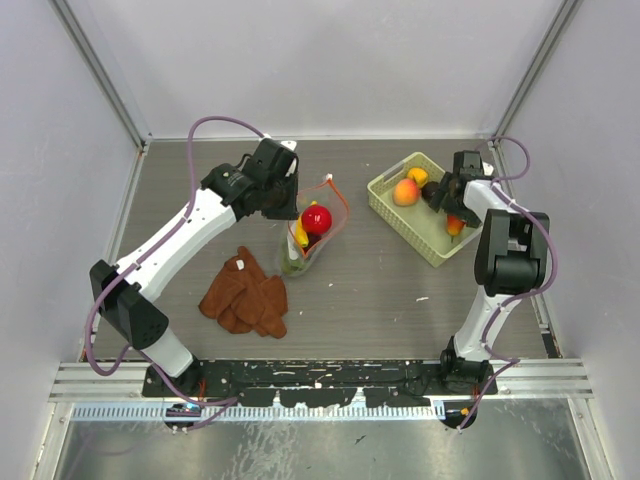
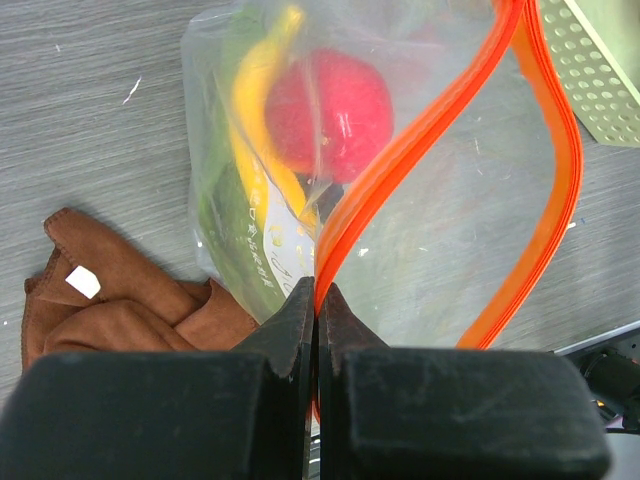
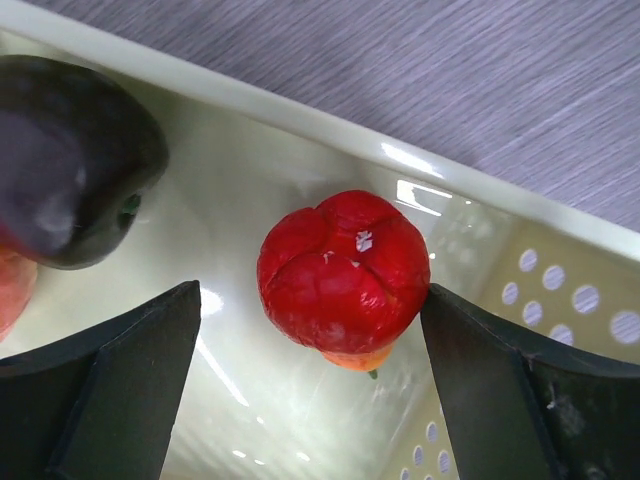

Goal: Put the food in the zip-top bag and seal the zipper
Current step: Pick up the fake fruit from the bin.

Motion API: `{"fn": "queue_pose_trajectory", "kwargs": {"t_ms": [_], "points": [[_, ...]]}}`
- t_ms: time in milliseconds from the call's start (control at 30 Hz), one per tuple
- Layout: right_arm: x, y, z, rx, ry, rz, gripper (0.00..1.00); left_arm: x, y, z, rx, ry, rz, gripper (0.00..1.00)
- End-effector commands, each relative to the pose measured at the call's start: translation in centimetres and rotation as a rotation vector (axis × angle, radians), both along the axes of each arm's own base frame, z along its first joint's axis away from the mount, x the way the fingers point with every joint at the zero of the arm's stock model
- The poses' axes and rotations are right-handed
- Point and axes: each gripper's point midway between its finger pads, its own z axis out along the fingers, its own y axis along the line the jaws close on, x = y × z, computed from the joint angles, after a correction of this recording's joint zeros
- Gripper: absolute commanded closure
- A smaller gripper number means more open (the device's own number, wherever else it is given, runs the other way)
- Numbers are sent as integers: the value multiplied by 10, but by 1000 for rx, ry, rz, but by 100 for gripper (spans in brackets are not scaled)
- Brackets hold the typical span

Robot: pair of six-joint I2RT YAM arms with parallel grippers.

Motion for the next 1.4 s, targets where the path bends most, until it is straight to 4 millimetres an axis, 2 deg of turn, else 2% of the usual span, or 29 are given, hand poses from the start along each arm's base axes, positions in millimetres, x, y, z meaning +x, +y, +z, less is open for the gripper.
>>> {"fn": "queue_pose_trajectory", "kwargs": {"t_ms": [0,167,467,567,733,800,933,1133,1367], "points": [[19,3,15,16,-89,28,6,2,3,24,-41,-60,11,100],[22,8,9,71,-101,58,14,1,3,24,-41,-58,11,100],[16,12,3,89,-87,81,31,2,3,24,-41,-59,11,100],[15,12,1,90,-82,85,31,2,4,26,-40,-64,14,100],[13,13,-6,95,-62,93,23,1,5,25,-39,-62,14,100],[12,13,-10,95,-53,97,24,1,5,25,-39,-62,15,100],[10,14,-11,96,-48,100,32,1,5,26,-39,-62,16,100],[12,19,13,116,-101,115,46,1,6,27,-39,-66,17,100],[10,40,58,192,-204,162,52,2,8,31,-34,-76,26,100]]}}
